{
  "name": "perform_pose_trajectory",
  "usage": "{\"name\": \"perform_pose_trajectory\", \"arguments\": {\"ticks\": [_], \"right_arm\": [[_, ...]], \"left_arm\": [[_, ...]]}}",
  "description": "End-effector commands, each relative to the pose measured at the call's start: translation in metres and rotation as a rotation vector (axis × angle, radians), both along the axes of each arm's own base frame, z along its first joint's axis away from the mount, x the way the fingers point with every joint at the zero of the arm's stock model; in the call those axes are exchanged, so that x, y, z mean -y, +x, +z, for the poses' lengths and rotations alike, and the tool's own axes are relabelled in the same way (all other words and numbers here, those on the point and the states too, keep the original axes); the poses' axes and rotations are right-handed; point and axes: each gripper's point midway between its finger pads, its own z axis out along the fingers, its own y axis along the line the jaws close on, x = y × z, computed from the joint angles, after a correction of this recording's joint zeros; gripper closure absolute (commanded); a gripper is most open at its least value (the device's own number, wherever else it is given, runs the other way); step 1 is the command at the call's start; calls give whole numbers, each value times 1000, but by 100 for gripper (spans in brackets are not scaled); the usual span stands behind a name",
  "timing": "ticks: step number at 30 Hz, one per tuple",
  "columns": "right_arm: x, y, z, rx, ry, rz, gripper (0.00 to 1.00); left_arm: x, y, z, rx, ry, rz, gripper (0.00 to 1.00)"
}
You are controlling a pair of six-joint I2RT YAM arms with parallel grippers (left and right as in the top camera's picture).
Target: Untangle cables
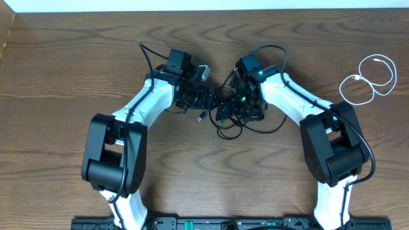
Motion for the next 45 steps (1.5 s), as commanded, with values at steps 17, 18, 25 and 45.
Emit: {"name": "perform_pose_trajectory", "arguments": {"ticks": [17,18,25,45], "right_arm": [[7,-17,-20,-91,-48,4,28],[8,-15,-17,-81,-43,14,34],[25,17,17,22,-61,-15,99],[132,65,26,122,-268,-208,1]], "left_arm": [[9,-6,3,-13,-32,-21,21],[9,-6,3,-13,-32,-21,21],[9,-6,3,-13,-32,-21,21],[9,-6,3,-13,-32,-21,21]]}}
